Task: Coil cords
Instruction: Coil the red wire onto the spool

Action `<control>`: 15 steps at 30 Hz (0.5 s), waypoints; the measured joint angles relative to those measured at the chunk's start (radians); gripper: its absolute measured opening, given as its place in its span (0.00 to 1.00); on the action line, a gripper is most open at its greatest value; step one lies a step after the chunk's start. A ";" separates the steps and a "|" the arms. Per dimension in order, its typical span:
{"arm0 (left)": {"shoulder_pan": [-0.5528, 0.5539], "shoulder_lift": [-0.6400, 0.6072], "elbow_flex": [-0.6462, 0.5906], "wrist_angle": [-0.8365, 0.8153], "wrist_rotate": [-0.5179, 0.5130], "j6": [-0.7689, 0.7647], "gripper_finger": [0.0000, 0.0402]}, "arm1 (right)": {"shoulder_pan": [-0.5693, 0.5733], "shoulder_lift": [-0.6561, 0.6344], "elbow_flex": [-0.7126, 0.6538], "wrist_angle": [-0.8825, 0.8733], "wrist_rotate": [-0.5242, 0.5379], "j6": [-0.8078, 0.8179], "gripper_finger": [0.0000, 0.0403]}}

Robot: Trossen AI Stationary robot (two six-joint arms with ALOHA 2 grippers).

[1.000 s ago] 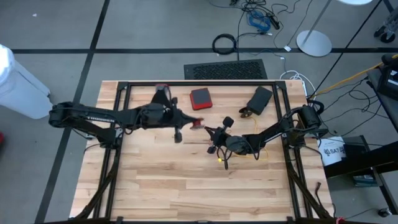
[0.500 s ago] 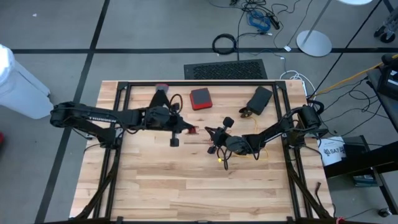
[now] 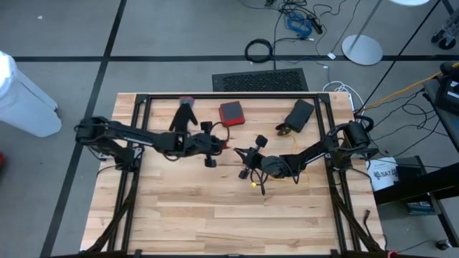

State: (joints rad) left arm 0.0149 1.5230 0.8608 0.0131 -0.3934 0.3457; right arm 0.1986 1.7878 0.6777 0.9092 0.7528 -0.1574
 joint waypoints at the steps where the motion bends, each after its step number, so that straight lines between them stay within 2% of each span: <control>1: -0.003 0.020 0.000 0.030 -0.035 0.009 0.00 | 0.000 0.000 0.000 -0.001 0.000 0.003 0.00; 7: -0.008 0.126 0.000 0.240 -0.226 0.072 0.00 | 0.000 0.000 0.000 0.009 0.005 0.016 0.00; 11: -0.008 0.177 0.000 0.370 -0.279 0.107 0.00 | -0.001 0.000 0.000 0.034 0.008 0.016 0.00; 15: -0.009 0.190 0.000 0.423 -0.289 0.107 0.00 | 0.000 0.000 0.000 0.050 0.007 0.020 0.00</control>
State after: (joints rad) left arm 0.0054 1.7130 0.8612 0.4360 -0.6829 0.4527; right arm 0.1982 1.7878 0.6781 0.9593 0.7602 -0.1375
